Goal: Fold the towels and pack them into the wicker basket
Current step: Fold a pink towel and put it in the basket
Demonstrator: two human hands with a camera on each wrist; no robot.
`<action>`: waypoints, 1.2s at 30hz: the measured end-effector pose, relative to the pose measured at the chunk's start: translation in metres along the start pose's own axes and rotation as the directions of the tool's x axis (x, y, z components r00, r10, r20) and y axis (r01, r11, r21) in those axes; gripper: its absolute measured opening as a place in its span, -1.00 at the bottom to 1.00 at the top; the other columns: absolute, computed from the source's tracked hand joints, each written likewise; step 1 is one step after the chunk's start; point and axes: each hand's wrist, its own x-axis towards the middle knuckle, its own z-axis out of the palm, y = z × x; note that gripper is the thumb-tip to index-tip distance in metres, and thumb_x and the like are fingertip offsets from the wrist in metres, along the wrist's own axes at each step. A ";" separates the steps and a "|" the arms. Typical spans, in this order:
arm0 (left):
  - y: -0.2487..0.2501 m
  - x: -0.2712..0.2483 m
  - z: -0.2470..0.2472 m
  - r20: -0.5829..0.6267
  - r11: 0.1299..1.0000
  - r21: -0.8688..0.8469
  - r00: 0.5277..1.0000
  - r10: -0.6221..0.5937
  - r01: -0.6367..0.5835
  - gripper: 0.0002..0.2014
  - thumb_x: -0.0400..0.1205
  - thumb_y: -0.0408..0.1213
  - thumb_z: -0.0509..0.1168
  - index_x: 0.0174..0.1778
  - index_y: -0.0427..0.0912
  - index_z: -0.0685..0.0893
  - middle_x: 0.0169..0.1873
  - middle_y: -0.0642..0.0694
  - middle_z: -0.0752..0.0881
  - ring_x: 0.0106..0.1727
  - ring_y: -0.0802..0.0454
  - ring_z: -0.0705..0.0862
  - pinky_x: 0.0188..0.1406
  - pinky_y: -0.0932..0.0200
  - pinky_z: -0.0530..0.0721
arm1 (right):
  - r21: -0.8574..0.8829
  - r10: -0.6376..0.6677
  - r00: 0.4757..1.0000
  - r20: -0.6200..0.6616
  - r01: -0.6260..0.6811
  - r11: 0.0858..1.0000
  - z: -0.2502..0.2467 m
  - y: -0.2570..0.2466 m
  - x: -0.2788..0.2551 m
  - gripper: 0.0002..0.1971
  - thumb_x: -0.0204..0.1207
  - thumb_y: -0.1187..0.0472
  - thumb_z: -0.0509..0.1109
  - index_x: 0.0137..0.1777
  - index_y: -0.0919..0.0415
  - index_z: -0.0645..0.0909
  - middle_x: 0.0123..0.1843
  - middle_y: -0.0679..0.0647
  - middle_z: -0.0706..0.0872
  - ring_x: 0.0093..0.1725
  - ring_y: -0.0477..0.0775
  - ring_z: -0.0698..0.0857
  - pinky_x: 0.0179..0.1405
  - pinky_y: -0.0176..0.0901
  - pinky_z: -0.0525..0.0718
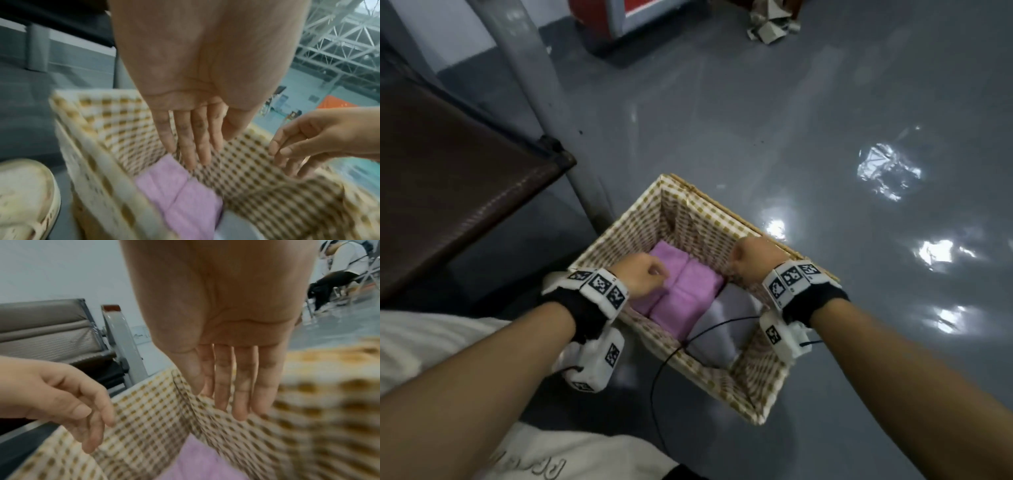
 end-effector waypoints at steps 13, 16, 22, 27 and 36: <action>-0.055 -0.188 -0.236 -0.579 0.920 -0.351 0.813 -0.068 -0.173 -0.90 0.66 -0.35 0.25 -0.03 -0.23 0.68 -0.20 -0.15 0.76 -0.25 0.04 0.71 -0.28 0.30 0.63 | -0.134 -0.673 0.739 -0.043 0.663 0.736 -0.139 -0.276 0.003 -0.83 0.51 0.29 0.40 0.04 0.13 0.75 0.03 0.04 0.81 0.07 0.03 0.72 0.01 -0.31 0.56; -0.091 -0.247 -0.273 -0.673 0.919 -0.361 0.726 -0.141 -0.156 -0.89 0.67 -0.33 0.24 0.00 -0.22 0.67 -0.21 -0.09 0.76 -0.26 0.10 0.70 -0.39 0.43 0.61 | -0.219 -0.772 0.635 -0.030 0.749 0.625 -0.152 -0.358 -0.002 -0.86 0.49 0.24 0.42 0.00 0.10 0.76 -0.02 0.01 0.81 0.02 -0.02 0.71 -0.07 -0.39 0.45; -0.195 -0.338 -0.286 -0.727 0.959 -0.269 0.636 -0.260 0.085 -0.91 0.60 -0.26 0.35 -0.03 -0.06 0.73 -0.09 -0.05 0.79 -0.03 0.03 0.75 0.11 0.10 0.67 | -0.298 -0.882 0.464 0.079 0.856 0.423 -0.135 -0.504 -0.013 -0.88 0.54 0.17 0.40 0.02 0.08 0.74 -0.06 -0.03 0.76 0.04 -0.01 0.71 -0.01 -0.27 0.55; -0.282 -0.390 -0.268 -0.700 0.911 -0.272 0.586 -0.409 0.311 -0.86 0.60 -0.27 0.32 0.03 -0.07 0.72 -0.07 0.02 0.75 -0.04 0.17 0.68 -0.03 0.40 0.54 | -0.325 -0.887 0.340 0.311 0.916 0.238 -0.075 -0.601 -0.020 -0.83 0.58 0.15 0.37 0.11 0.10 0.70 0.09 0.02 0.76 0.10 0.01 0.69 0.00 -0.25 0.53; -0.382 -0.435 -0.213 -0.460 0.767 -0.362 0.614 -0.642 0.530 -0.56 0.57 -0.09 0.38 0.36 -0.10 0.57 0.19 -0.06 0.61 0.28 0.02 0.57 0.34 0.16 0.50 | -0.063 -0.896 0.112 0.430 0.994 0.094 0.057 -0.693 -0.041 -0.83 0.47 0.10 0.46 0.02 0.10 0.74 -0.01 -0.02 0.79 0.01 -0.04 0.71 -0.03 -0.33 0.48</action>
